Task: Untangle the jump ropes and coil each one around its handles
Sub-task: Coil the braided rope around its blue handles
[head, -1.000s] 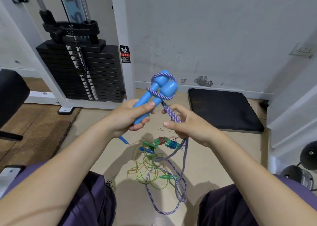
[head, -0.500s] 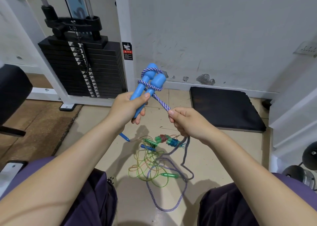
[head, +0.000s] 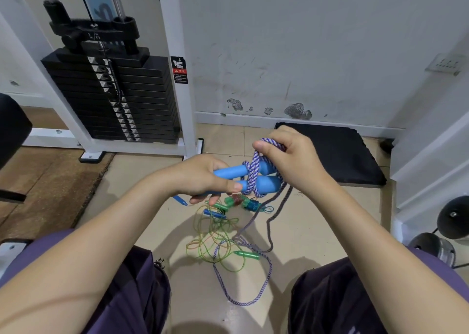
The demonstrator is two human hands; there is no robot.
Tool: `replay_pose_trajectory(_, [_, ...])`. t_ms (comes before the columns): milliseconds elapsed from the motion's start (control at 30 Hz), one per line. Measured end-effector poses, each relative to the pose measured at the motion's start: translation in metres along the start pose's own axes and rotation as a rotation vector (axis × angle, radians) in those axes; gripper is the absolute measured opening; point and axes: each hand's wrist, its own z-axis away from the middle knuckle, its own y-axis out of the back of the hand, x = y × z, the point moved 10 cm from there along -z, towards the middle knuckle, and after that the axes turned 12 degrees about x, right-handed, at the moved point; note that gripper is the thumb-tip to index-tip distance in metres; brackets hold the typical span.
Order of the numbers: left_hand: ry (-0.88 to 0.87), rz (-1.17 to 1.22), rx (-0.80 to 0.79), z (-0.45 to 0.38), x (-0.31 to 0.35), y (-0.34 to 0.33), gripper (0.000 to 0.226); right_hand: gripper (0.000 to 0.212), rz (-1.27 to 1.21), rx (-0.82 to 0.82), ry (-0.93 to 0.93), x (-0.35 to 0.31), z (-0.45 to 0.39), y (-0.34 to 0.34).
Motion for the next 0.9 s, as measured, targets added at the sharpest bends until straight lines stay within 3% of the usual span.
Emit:
replay_pose_trajectory(167, [-0.085,0.061,0.034,0.003,0.009,-0.007,0.022,0.04,0.149,-0.039,-0.087,0.013,0.007,-0.009])
replay_pose_trajectory(367, [-0.011,0.168,-0.103,0.007,0.002,-0.024,0.032,0.045,0.102,0.044,-0.022,0.001,0.007,-0.003])
replay_pose_trajectory(500, [-0.004,0.137,-0.193,0.013,0.002,-0.034,0.022,0.042,0.175,-0.035,0.062,-0.008,0.011,-0.015])
replay_pose_trajectory(600, [-0.038,0.162,-0.186,0.015,0.007,-0.034,0.032,0.043,0.191,-0.142,0.081,-0.008,0.01,-0.022])
replay_pose_trajectory(667, [-0.066,0.158,-0.15,0.014,0.01,-0.031,0.036,0.045,0.153,-0.243,0.028,-0.001,0.01,-0.029])
replay_pose_trajectory(767, [-0.086,0.106,-0.088,0.011,0.01,-0.025,0.035,0.046,-0.015,-0.353,-0.228,0.022,0.013,-0.033])
replay_pose_trajectory(833, [-0.084,0.088,-0.074,0.01,0.009,-0.022,0.03,0.034,-0.092,-0.387,-0.356,0.035,0.016,-0.031])
replay_pose_trajectory(900, [-0.078,0.087,-0.078,0.009,0.009,-0.023,0.027,0.017,-0.133,-0.388,-0.369,0.038,0.017,-0.031])
